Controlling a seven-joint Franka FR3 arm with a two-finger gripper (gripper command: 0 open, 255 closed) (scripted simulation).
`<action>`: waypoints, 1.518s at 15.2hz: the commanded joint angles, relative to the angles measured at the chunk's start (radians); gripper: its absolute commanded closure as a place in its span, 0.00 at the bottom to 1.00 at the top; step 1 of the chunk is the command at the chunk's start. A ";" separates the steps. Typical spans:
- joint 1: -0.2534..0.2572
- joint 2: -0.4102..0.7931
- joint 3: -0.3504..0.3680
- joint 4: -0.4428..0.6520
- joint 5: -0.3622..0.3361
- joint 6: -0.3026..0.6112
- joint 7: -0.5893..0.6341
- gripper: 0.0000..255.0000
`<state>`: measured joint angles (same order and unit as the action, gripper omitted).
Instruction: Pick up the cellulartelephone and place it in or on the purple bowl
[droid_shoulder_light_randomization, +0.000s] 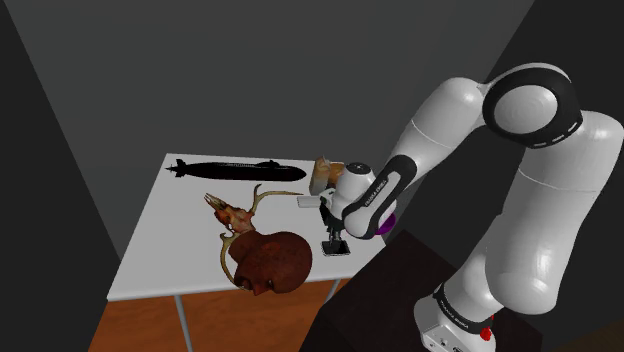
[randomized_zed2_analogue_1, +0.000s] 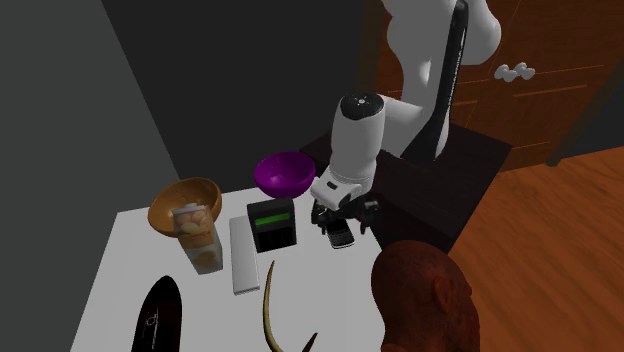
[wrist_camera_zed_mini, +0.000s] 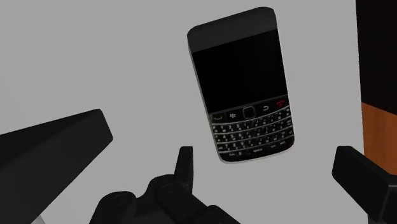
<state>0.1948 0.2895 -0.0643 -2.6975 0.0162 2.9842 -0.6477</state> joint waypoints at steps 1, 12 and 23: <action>-0.005 0.047 0.009 0.011 0.004 0.036 -0.005 0.00; -0.018 0.134 0.022 0.038 0.009 0.098 -0.009 0.00; -0.018 0.134 0.022 0.038 0.009 0.098 -0.009 1.00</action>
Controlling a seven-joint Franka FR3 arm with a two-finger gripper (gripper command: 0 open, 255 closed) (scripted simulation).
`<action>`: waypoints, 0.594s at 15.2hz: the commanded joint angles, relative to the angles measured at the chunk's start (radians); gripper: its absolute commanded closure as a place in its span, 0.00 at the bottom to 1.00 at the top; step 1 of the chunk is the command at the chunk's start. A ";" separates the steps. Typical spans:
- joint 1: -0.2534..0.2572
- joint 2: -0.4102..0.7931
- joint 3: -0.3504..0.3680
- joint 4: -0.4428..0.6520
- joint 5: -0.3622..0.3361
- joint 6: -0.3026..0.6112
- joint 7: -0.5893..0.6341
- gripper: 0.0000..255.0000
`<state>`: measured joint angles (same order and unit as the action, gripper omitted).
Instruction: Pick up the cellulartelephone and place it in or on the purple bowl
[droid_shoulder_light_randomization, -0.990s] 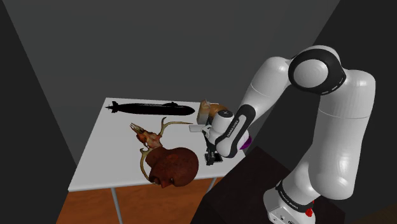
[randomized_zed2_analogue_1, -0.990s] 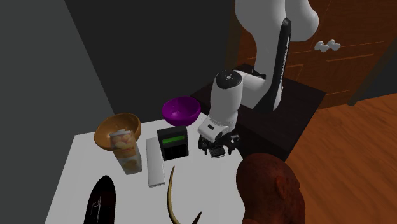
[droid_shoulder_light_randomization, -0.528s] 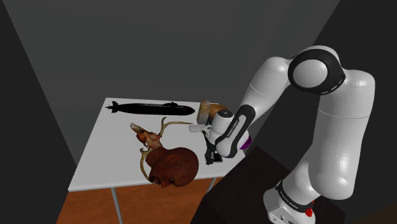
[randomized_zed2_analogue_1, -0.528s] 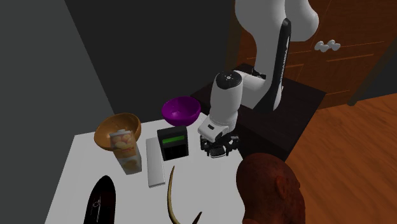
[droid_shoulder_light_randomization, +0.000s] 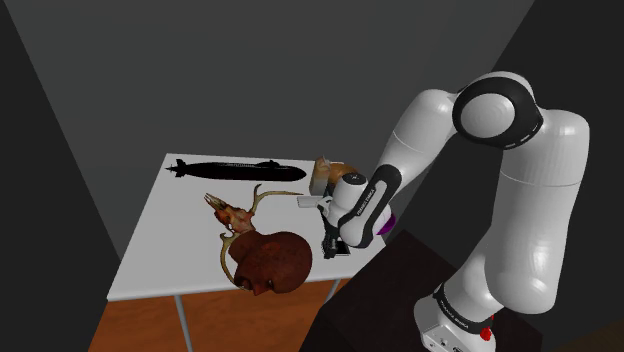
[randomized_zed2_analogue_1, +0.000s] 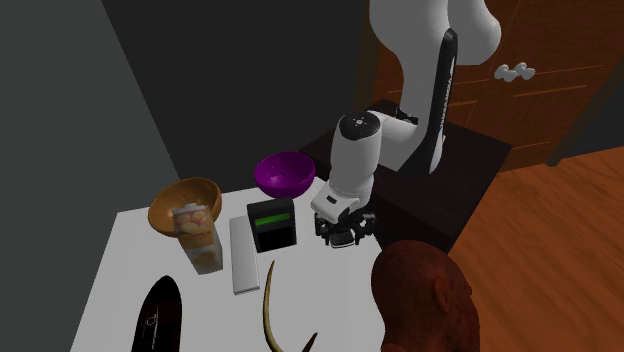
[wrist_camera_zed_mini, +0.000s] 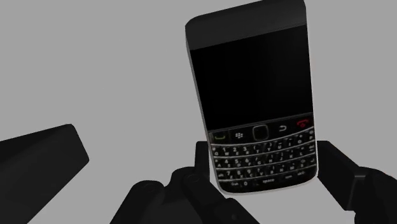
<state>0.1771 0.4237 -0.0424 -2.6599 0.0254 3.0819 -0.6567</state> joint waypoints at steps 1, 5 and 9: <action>0.002 -0.019 -0.002 -0.006 -0.001 -0.013 0.000 1.00; 0.013 -0.096 -0.015 -0.029 -0.006 -0.067 0.004 1.00; 0.025 -0.172 -0.029 -0.047 -0.016 -0.126 0.010 1.00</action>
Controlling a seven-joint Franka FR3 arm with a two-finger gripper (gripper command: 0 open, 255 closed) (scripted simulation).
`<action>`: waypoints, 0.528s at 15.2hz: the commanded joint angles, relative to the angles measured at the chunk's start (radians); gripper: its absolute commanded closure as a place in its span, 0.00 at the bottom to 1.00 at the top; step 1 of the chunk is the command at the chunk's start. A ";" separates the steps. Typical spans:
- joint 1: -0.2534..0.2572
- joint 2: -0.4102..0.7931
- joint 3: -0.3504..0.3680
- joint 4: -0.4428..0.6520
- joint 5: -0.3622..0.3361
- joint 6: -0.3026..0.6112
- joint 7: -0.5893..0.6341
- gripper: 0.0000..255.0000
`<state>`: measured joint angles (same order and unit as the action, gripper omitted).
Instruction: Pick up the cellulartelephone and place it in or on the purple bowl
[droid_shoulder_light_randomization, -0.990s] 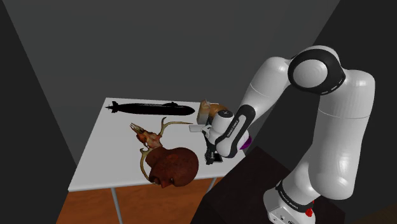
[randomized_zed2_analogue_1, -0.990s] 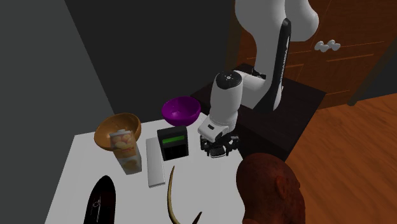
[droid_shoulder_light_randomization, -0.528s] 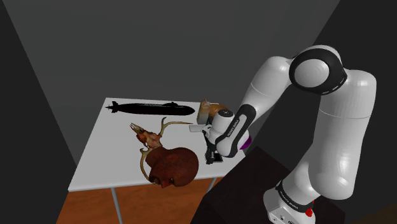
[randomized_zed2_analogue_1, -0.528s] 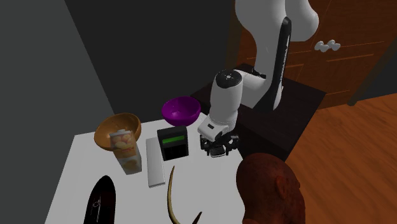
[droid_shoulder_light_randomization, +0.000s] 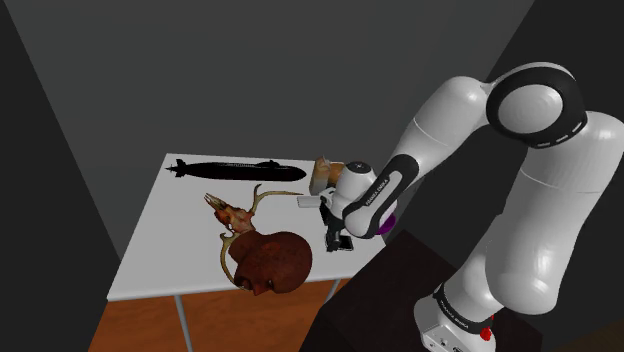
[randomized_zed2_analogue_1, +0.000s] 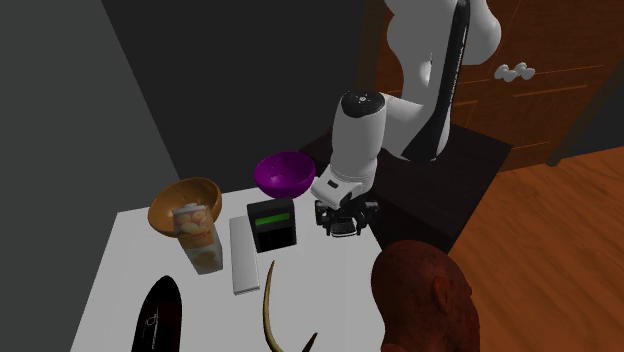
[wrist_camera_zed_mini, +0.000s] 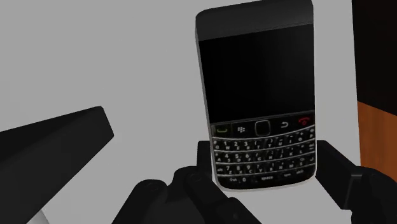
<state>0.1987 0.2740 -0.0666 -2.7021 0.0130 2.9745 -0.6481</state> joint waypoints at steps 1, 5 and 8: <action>0.006 -0.041 -0.008 -0.008 -0.006 -0.033 0.004 1.00; 0.014 -0.117 -0.020 -0.021 -0.022 -0.096 0.014 1.00; 0.018 -0.172 -0.027 -0.028 -0.034 -0.144 0.022 1.00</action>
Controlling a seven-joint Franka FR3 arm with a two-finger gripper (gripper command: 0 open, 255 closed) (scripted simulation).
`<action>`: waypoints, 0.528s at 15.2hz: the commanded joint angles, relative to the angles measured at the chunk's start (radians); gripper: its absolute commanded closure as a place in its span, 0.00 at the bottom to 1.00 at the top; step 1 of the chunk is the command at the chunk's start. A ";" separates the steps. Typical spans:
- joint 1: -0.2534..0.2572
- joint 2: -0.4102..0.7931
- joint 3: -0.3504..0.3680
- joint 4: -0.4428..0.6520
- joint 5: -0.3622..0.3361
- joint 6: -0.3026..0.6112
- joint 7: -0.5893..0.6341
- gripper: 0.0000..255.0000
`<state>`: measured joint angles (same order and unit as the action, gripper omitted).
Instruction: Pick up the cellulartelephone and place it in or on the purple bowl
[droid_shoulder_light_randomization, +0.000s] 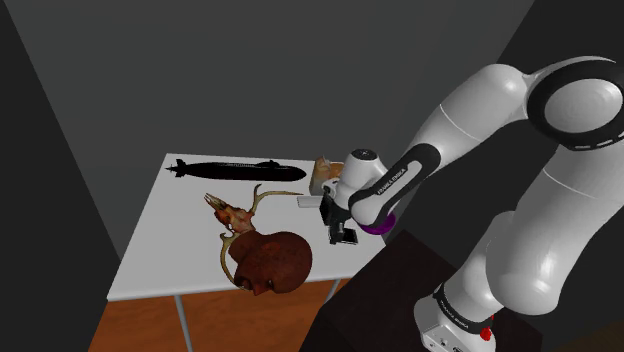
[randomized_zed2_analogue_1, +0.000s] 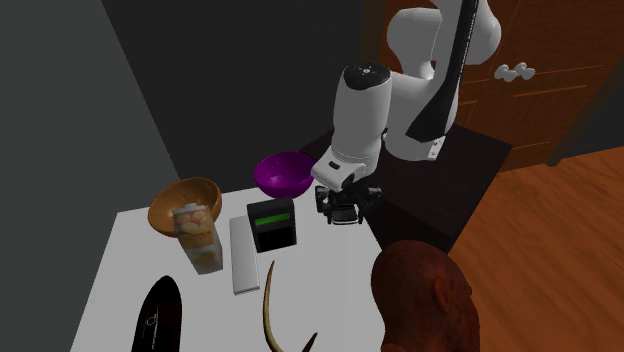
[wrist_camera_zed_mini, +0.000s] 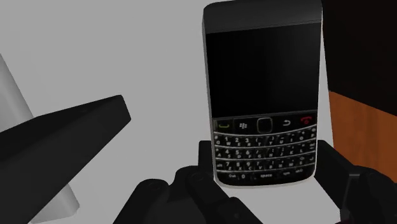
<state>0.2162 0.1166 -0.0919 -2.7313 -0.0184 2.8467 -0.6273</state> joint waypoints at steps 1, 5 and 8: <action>0.001 -0.033 -0.003 -0.001 -0.006 -0.033 0.004 1.00; 0.002 -0.104 -0.006 -0.005 -0.020 -0.100 0.012 1.00; 0.001 -0.155 -0.007 -0.005 -0.027 -0.151 0.017 1.00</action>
<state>0.2183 -0.0188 -0.0977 -2.7369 -0.0430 2.7172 -0.6100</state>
